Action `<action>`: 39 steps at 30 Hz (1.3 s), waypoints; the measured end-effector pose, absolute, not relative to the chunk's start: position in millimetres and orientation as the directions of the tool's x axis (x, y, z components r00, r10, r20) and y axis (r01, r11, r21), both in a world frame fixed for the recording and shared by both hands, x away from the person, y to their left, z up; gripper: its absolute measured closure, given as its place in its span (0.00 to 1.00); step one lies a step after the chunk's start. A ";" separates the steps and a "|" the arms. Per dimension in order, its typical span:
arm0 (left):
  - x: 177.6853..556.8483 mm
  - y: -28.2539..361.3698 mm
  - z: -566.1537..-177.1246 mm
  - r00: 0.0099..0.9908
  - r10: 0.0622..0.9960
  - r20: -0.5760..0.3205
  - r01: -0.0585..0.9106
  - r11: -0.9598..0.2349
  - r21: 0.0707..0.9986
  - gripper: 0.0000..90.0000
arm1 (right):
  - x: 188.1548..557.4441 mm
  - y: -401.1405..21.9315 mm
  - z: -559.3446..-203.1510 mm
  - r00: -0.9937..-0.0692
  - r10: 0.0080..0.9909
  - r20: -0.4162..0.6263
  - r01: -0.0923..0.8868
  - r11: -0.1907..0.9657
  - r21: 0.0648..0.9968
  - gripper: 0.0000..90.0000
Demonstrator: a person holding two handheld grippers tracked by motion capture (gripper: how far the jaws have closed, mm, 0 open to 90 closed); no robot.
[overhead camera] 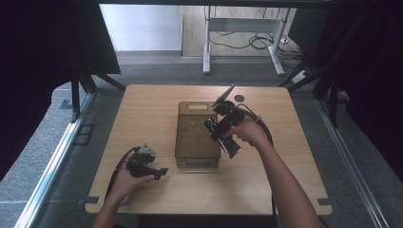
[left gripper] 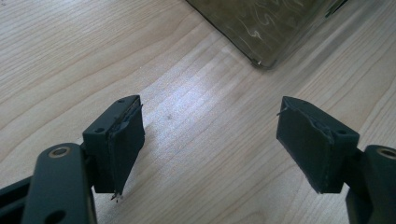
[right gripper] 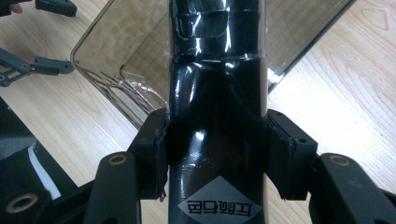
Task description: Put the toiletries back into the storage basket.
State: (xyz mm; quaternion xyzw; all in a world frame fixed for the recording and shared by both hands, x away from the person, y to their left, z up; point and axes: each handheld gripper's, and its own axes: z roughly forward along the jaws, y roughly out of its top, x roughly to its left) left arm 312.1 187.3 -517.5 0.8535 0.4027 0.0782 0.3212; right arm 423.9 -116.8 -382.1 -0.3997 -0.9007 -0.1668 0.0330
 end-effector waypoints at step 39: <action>311.8 184.7 -517.6 0.675 0.727 -0.130 0.632 -0.478 0.611 0.26 | 453.2 -62.4 -381.3 -0.664 0.716 0.215 0.745 0.613 0.261 0.52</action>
